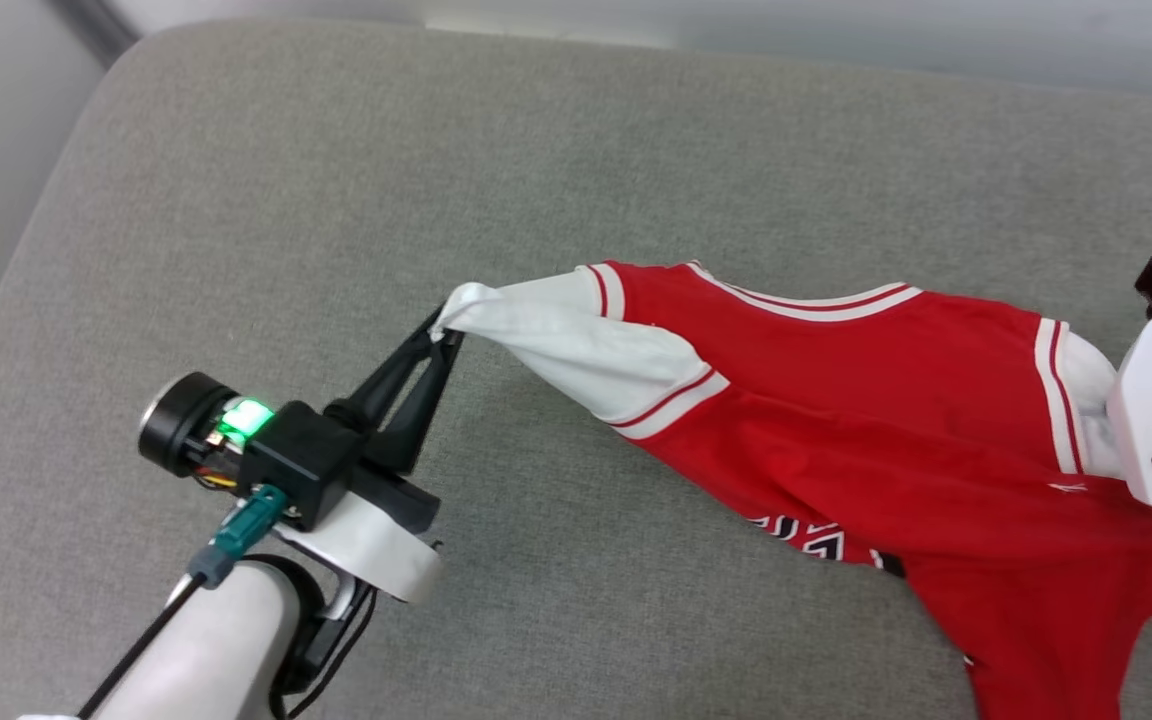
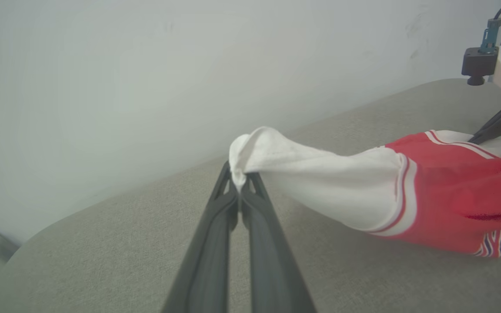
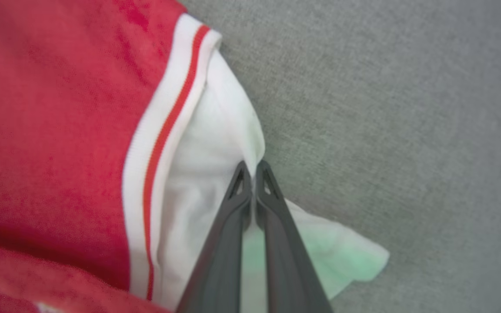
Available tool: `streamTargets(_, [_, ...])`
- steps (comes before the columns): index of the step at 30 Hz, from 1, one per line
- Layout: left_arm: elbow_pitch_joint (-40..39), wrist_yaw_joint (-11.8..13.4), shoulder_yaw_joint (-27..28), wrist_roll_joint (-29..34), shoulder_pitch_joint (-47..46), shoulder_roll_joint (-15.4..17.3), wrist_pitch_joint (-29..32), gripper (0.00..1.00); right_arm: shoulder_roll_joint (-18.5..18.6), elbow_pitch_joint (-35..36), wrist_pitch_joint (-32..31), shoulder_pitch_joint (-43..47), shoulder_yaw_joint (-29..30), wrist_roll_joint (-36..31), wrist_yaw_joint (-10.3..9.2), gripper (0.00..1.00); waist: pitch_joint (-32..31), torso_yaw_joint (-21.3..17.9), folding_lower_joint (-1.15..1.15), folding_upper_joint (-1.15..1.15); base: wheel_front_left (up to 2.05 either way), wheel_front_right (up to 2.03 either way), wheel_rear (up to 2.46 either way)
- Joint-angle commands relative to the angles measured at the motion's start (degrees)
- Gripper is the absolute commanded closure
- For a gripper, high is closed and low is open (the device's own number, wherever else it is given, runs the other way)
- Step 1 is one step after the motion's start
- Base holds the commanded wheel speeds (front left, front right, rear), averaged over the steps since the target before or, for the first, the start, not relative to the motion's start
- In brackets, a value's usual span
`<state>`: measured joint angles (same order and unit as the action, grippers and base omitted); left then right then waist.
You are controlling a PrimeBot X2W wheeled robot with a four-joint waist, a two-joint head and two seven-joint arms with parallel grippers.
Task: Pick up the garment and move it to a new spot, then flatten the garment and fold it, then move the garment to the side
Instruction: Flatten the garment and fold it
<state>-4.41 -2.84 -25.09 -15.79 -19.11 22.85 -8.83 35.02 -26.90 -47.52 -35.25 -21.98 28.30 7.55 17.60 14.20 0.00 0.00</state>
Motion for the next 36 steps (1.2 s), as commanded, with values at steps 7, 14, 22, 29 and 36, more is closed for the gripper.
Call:
streamTargets(7, [-0.96, 1.05, 4.39, -1.79, 0.65, 3.53, -0.63, 1.0, 0.18, 0.85, 9.31, -4.7, 1.6, 1.5, -0.1, 1.0, -7.4, -5.08, 0.0, 0.0, 0.0, 0.0, 0.0])
streamTargets(14, [-4.77, 1.37, 9.06, -3.3, -0.57, 8.53, 1.32, 1.0, 1.94, 6.43, 14.04, -8.91, 2.45, 2.57, -0.1, 1.0, -12.19, -8.62, 0.0, 0.0, 0.0, 0.0, 0.0])
streamTargets(22, [-9.65, 0.97, 16.15, -6.78, -4.24, 14.35, 4.42, 1.0, 2.87, 14.64, 20.01, -13.11, 4.03, 1.39, -0.11, 1.0, -15.7, -12.34, 0.0, 0.0, 0.0, 0.0, 0.0])
streamTargets(29, [-12.19, 1.45, 21.36, -10.06, -7.95, 18.27, 8.69, 1.0, 2.53, 21.37, 24.19, -15.21, 5.7, 0.12, -0.11, 1.0, -16.88, -15.2, 0.0, 0.0, 0.0, 0.0, 0.0])
streamTargets(36, [-14.02, 2.18, 24.71, -12.22, -8.79, 19.92, 10.09, 1.0, 1.05, 25.78, 26.03, -14.79, 7.61, -1.85, -0.1, 1.0, -16.26, -17.36, 0.0, 0.0, 0.0, 0.0, 0.0])
